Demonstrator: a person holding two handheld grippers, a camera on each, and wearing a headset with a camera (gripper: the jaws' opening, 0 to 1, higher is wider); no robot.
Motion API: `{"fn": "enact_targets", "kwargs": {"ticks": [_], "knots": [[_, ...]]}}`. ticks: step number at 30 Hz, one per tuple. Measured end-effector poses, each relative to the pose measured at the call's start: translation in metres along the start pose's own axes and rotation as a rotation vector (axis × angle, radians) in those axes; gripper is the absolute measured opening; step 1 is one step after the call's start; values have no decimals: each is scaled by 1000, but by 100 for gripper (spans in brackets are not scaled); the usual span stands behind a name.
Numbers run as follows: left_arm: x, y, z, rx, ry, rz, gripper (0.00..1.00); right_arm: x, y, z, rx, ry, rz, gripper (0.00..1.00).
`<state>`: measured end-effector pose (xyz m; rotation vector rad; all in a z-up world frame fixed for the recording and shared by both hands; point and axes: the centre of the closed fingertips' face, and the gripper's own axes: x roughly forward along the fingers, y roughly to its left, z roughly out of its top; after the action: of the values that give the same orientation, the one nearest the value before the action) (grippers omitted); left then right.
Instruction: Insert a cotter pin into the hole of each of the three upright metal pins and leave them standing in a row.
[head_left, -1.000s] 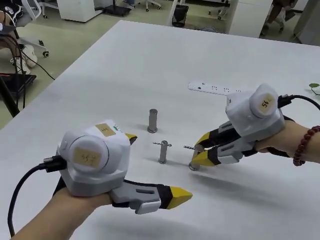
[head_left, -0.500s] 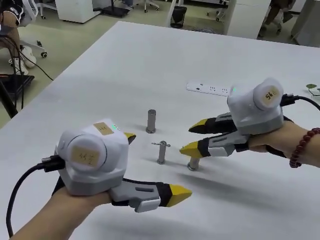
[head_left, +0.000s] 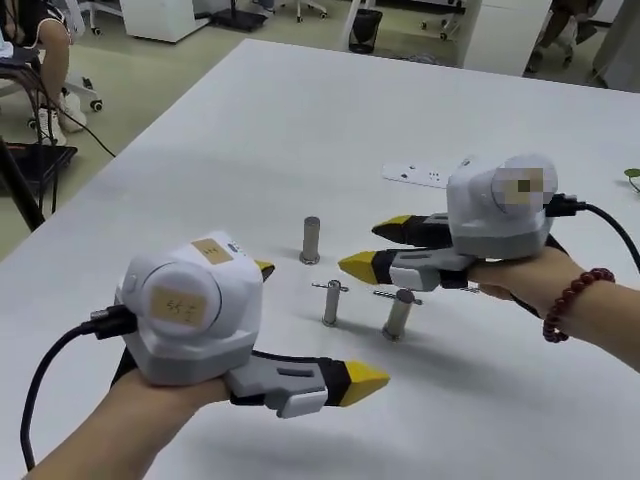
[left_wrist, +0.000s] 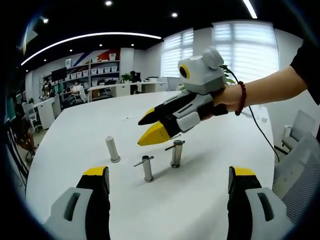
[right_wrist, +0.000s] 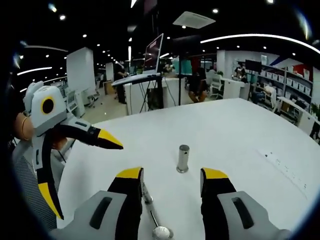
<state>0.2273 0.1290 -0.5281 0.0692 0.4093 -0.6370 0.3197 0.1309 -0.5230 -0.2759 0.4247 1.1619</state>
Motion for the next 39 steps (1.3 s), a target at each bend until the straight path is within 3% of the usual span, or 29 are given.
{"fn": "enact_targets", "kwargs": {"ticks": [8, 18, 29, 39], "knots": [[-2, 1, 5, -19, -24, 1, 99, 19, -4, 3, 45, -14, -24, 45], [-5, 5, 9, -30, -45, 12, 99, 43, -24, 11, 146, -49, -55, 42], [-6, 8, 13, -49, -58, 20, 97, 66, -19, 9, 140, -33, -54, 31], [-3, 9, 8, -50, -39, 21, 97, 83, -17, 2, 114, 5, -61, 20]]}}
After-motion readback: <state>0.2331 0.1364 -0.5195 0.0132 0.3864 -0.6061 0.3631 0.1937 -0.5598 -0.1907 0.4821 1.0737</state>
